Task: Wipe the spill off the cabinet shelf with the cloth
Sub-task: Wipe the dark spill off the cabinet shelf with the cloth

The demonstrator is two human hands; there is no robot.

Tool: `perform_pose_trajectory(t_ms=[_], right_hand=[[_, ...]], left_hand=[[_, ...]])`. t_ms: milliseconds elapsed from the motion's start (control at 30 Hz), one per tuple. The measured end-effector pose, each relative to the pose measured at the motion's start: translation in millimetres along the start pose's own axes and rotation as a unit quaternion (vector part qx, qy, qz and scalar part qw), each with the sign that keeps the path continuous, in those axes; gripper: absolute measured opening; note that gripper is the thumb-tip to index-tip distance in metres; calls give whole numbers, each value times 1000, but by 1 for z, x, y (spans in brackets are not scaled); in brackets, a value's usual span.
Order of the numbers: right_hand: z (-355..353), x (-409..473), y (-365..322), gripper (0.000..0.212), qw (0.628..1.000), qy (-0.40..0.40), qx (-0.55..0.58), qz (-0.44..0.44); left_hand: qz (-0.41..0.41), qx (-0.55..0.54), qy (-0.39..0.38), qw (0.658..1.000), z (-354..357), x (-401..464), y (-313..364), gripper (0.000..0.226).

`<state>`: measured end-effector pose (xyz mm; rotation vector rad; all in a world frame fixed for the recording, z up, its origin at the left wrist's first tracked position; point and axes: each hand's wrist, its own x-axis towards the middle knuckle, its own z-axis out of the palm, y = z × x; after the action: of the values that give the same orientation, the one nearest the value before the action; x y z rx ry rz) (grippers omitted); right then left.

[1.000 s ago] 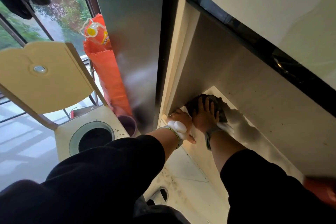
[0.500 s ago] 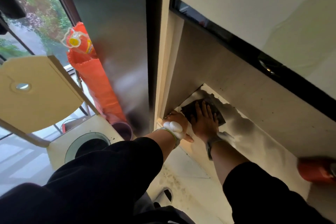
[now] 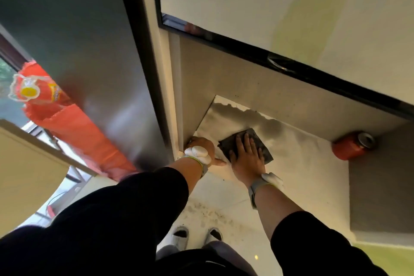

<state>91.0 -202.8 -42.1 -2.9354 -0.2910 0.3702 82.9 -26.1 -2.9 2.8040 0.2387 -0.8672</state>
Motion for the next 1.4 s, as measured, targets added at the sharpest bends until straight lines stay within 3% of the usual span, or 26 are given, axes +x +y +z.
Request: perform_pose_trajectory(t_ms=[100,200,533,800,933,1100,1300,1400], right_hand=[[2,-15,5,66,999,3,8,48],[0,-29,12,61,995,5,45,89],[2,-66,27,65,985,10,63,161],[-11,-65,35,74,979,-12,87,182],[-8,-73,33,74,977,27,60,202],[0,-81,35,79,985,21,41,167],[8,-97,50,127,995,-51,-46,68],[9,-102,52,111,997,-19,-70,37]], left_hand=[[22,21,33,999,6,-1,-3,88],[33,32,52,998,11,5,-7,101],[64,75,18,995,10,13,-11,101],[73,80,0,994,2,17,-9,86],[70,81,8,994,4,18,-8,88],[55,85,42,994,8,14,-6,89],[24,73,79,994,22,6,-10,115],[15,46,135,990,29,-15,-14,97]])
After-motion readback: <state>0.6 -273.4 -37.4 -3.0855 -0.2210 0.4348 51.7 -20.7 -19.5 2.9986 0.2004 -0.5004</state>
